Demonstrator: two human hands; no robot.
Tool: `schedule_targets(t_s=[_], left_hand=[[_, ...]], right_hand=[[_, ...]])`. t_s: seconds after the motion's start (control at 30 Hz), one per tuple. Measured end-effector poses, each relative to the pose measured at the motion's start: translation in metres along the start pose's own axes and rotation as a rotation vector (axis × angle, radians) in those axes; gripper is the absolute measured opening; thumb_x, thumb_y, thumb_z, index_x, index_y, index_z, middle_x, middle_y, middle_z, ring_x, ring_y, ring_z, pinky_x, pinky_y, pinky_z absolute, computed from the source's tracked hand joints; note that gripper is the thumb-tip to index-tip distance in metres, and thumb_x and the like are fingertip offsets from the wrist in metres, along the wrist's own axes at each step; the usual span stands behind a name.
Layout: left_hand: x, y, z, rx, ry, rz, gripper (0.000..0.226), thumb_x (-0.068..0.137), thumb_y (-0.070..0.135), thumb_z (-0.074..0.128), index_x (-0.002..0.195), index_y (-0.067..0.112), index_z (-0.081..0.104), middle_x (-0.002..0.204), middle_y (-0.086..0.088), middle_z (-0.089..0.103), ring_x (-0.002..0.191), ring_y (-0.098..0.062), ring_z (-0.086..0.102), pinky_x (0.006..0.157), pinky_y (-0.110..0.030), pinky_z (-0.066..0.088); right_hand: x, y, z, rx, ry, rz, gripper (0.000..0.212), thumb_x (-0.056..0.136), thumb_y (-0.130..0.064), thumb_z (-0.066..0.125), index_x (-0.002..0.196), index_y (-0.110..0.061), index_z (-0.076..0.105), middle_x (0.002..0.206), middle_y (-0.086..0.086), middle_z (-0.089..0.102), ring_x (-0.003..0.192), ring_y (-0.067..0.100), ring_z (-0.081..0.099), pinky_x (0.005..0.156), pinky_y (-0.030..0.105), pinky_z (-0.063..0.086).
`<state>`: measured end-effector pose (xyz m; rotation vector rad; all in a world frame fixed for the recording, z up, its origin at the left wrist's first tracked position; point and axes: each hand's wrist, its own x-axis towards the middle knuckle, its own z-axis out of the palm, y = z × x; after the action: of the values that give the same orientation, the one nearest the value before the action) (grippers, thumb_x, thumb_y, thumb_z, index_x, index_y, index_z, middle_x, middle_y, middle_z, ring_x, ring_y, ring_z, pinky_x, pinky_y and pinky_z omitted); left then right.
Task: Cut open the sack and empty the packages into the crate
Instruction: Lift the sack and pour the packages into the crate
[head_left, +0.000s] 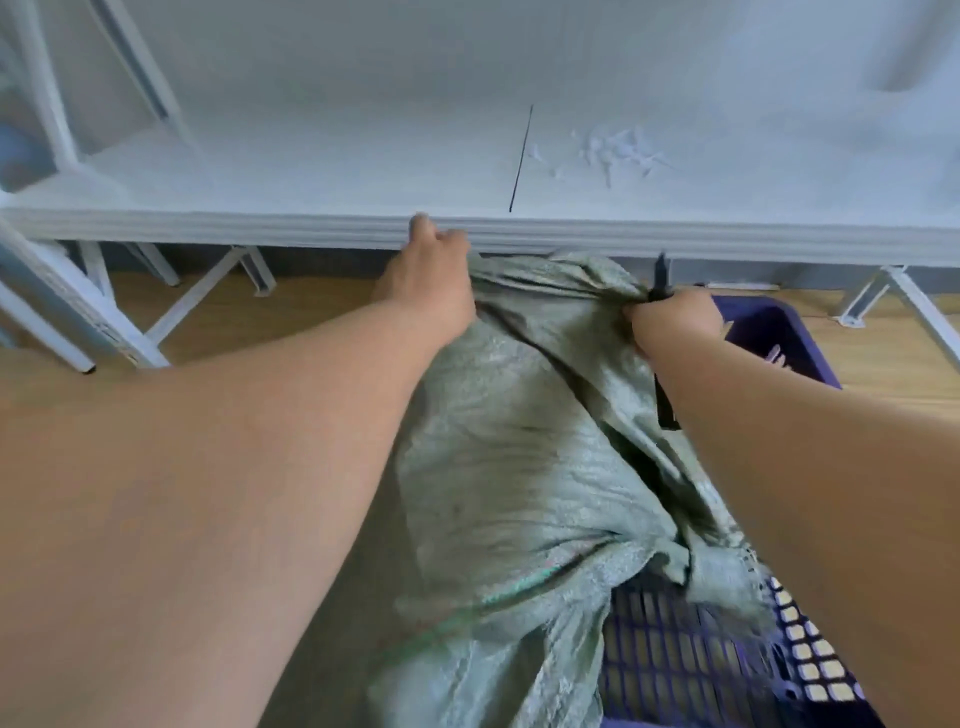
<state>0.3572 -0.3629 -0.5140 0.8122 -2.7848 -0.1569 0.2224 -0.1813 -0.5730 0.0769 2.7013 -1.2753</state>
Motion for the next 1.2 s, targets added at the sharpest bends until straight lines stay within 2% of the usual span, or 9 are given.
schedule_targets(t_s=[0.17,0.23,0.33,0.43,0.53,0.73,0.9,1.07,1.2], left_hand=[[-0.033,-0.002,0.046,0.099,-0.378,0.122,0.099,0.083,0.048,0.065,0.15,0.035,-0.007,0.155,-0.006,0.01,0.135,-0.036,0.034,0.107,-0.046,0.034],[-0.041,0.0,0.053,0.028,-0.352,0.09,0.097,0.082,0.049,0.065,0.149,0.038,-0.004,0.157,0.0,0.002,0.141,-0.033,0.023,0.108,-0.048,0.032],[-0.057,0.01,0.063,0.017,-0.36,0.181,0.096,0.078,0.054,0.068,0.149,0.04,0.004,0.157,0.009,-0.011,0.144,-0.03,0.008,0.113,-0.049,0.025],[-0.076,0.029,0.069,-0.02,-0.477,0.204,0.103,0.07,0.066,0.067,0.15,0.035,0.01,0.157,0.007,-0.005,0.144,-0.028,0.006,0.115,-0.054,0.015],[-0.101,0.049,0.077,0.07,-0.508,0.234,0.105,0.067,0.065,0.069,0.149,0.028,0.017,0.153,0.0,0.006,0.143,-0.027,0.004,0.114,-0.056,0.004],[-0.127,0.066,0.074,0.405,-0.43,0.504,0.033,0.092,0.016,0.047,0.124,0.021,0.054,0.126,-0.003,0.05,0.117,-0.024,0.047,0.1,-0.038,0.031],[-0.126,0.074,0.054,0.19,-0.93,0.482,0.038,0.101,0.026,0.044,0.135,0.01,0.046,0.133,-0.008,0.053,0.104,-0.02,0.052,0.083,-0.032,0.041],[-0.12,0.076,0.04,0.192,-1.102,0.459,0.059,0.093,0.055,0.047,0.139,0.018,0.046,0.143,-0.001,0.046,0.123,-0.019,0.049,0.086,-0.027,0.037],[-0.113,0.059,0.048,-0.018,-0.722,0.259,0.053,0.087,0.06,0.053,0.128,0.027,0.052,0.129,0.002,0.056,0.115,-0.021,0.053,0.088,-0.033,0.046]], right_hand=[[0.006,0.018,0.002,-0.033,-0.058,0.08,0.035,0.085,-0.021,0.068,0.112,-0.002,0.06,0.095,0.015,0.068,0.078,0.028,0.063,0.067,0.032,0.046],[0.003,0.024,0.007,-0.044,-0.16,0.077,0.047,0.078,-0.034,0.076,0.111,-0.005,0.061,0.091,0.012,0.067,0.07,0.024,0.063,0.068,0.033,0.05],[-0.001,0.029,0.017,-0.081,0.053,-0.12,0.05,0.079,-0.038,0.074,0.119,-0.016,0.053,0.125,0.009,0.049,0.072,0.016,0.053,0.072,0.032,0.04],[-0.014,0.023,0.027,-0.007,0.22,-0.4,0.032,0.087,-0.034,0.065,0.115,-0.02,0.055,0.118,0.006,0.056,0.085,0.023,0.057,0.069,0.03,0.035],[-0.023,0.015,0.043,-0.128,-0.07,-0.54,0.037,0.086,-0.041,0.065,0.12,-0.029,0.058,0.111,0.001,0.068,0.099,0.024,0.061,0.071,0.027,0.038],[-0.011,0.009,0.051,-0.506,-0.5,-0.511,0.07,0.087,-0.042,0.066,0.148,-0.028,0.035,0.138,0.004,0.052,0.111,0.028,0.059,0.084,0.03,0.045],[0.002,0.007,0.055,-0.51,-0.632,-0.424,0.072,0.086,-0.033,0.07,0.148,-0.028,0.034,0.123,0.002,0.054,0.076,0.015,0.059,0.078,0.038,0.059],[0.005,0.015,0.07,-0.481,-0.504,-0.425,0.08,0.087,-0.03,0.068,0.152,-0.022,0.022,0.145,0.009,0.044,0.106,0.03,0.058,0.085,0.036,0.049],[0.009,0.017,0.06,-0.333,-0.199,-0.395,0.04,0.091,-0.019,0.056,0.131,-0.021,0.051,0.122,0.01,0.062,0.097,0.03,0.058,0.073,0.034,0.046]])
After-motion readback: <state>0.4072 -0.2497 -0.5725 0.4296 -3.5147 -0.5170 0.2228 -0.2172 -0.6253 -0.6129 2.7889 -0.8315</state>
